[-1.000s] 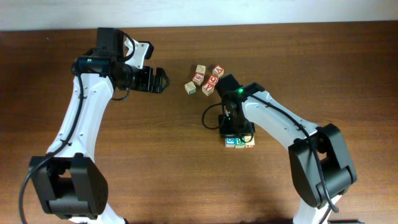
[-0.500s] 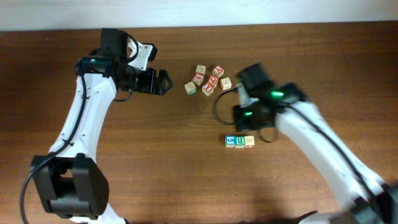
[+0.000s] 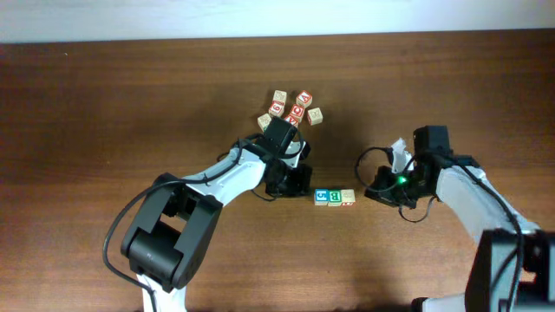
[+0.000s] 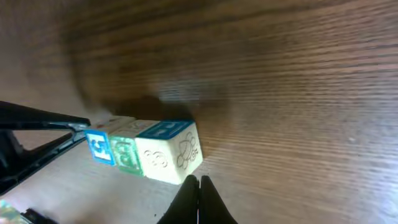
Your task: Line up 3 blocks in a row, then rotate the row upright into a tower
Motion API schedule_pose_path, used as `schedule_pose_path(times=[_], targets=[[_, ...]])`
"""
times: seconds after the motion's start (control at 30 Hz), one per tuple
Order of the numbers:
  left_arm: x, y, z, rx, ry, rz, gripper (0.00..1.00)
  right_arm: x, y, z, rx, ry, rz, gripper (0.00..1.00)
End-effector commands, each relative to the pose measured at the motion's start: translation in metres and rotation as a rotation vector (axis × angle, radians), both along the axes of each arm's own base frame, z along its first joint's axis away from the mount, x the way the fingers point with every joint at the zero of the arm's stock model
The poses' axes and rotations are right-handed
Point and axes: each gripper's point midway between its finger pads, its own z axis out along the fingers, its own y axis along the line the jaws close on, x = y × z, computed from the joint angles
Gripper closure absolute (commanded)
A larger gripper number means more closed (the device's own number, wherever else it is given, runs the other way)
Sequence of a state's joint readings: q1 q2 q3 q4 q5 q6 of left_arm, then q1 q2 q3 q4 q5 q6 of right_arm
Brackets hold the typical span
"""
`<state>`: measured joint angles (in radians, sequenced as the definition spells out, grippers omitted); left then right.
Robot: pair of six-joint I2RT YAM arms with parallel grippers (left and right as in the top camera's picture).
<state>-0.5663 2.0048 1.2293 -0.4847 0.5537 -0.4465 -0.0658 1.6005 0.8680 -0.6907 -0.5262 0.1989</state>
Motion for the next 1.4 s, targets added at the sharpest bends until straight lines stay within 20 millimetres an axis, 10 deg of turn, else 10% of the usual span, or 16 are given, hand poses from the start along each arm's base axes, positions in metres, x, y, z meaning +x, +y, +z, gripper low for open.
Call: schedule_pose_path(times=[0.0, 0.4, 1.37], targets=[[-0.003, 0.0, -0.003, -0.012, 0.053, 0.036, 1.0, -0.003, 0.003, -0.01, 0.036, 0.03, 0.008, 0.96], [-0.016, -0.012, 0.004, -0.063, 0.118, 0.026, 1.0, -0.002, 0.011, -0.033, 0.05, 0.058, 0.053, 0.96], [-0.015, -0.012, 0.004, -0.068, 0.113, 0.025, 1.0, 0.001, 0.047, 0.019, 0.121, -0.049, 0.148, 0.96]])
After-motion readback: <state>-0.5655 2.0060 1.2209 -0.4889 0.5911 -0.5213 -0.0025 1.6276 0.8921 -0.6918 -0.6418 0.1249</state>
